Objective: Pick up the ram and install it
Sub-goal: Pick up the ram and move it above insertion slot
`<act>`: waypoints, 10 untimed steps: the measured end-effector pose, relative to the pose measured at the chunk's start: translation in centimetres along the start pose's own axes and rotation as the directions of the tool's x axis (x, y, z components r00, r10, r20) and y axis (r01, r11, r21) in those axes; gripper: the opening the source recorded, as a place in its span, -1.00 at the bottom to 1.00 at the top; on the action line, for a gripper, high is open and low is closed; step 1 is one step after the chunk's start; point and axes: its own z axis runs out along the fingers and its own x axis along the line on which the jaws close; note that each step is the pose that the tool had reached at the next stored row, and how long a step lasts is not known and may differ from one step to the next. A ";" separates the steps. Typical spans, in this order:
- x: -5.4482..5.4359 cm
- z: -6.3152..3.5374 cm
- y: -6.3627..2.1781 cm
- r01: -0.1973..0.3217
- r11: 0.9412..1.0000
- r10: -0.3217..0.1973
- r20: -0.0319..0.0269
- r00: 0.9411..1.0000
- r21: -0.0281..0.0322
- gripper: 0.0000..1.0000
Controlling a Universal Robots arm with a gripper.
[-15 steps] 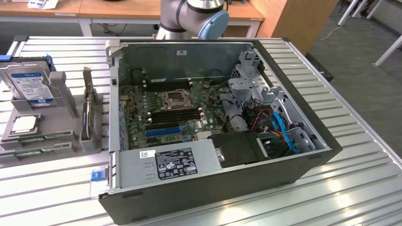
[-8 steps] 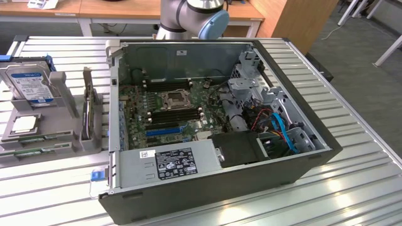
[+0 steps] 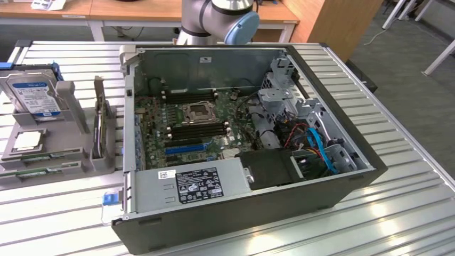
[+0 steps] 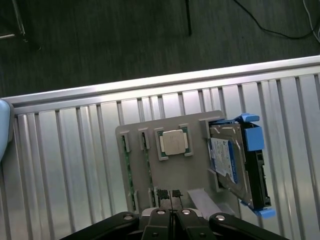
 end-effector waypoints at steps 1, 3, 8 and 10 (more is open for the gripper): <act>0.0 0.00 0.00 0.003 1.000 -0.003 0.000 1.000 0.000 -0.80; 0.0 -0.01 0.00 0.009 1.000 -0.009 -0.001 1.000 0.000 -0.80; 0.0 0.00 0.00 0.014 1.000 -0.014 -0.001 1.000 0.000 -0.80; 0.0 0.00 0.00 0.014 1.000 -0.014 -0.001 1.000 0.000 -0.80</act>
